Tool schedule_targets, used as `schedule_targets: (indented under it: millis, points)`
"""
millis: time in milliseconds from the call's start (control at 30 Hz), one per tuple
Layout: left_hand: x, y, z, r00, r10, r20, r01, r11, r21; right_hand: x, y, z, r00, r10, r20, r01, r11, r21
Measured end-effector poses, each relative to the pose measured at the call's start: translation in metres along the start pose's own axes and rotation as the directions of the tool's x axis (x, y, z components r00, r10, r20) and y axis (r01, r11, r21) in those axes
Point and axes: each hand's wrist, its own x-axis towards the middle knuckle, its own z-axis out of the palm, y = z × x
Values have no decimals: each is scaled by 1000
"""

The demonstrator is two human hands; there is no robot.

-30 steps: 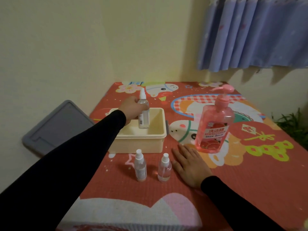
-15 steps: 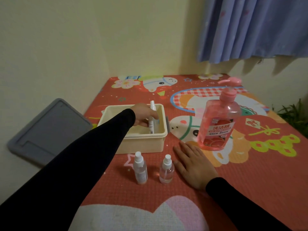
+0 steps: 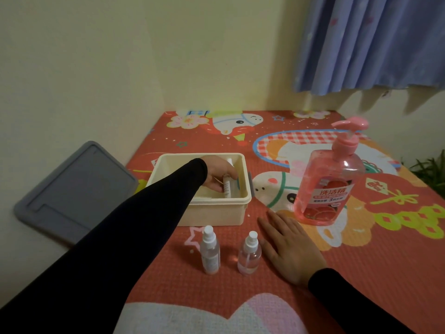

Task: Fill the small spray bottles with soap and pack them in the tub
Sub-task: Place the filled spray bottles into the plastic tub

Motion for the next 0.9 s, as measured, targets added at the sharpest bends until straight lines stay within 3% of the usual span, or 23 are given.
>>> schedule_targets:
  millis: [200,567,900]
  points:
    - [3,-3,6,989,-142,43,140,989,38,0,1,0,1000,-1,-3,1,1000,-10]
    - [9,-5,7,992,-121,-24,122,992,19,0,1,1,1000,-10,-15,10,1000,1]
    - [-22,4,-12,974,147,-175,-130,986,106,2,0,3,1000,-2,-14,2,1000,-1]
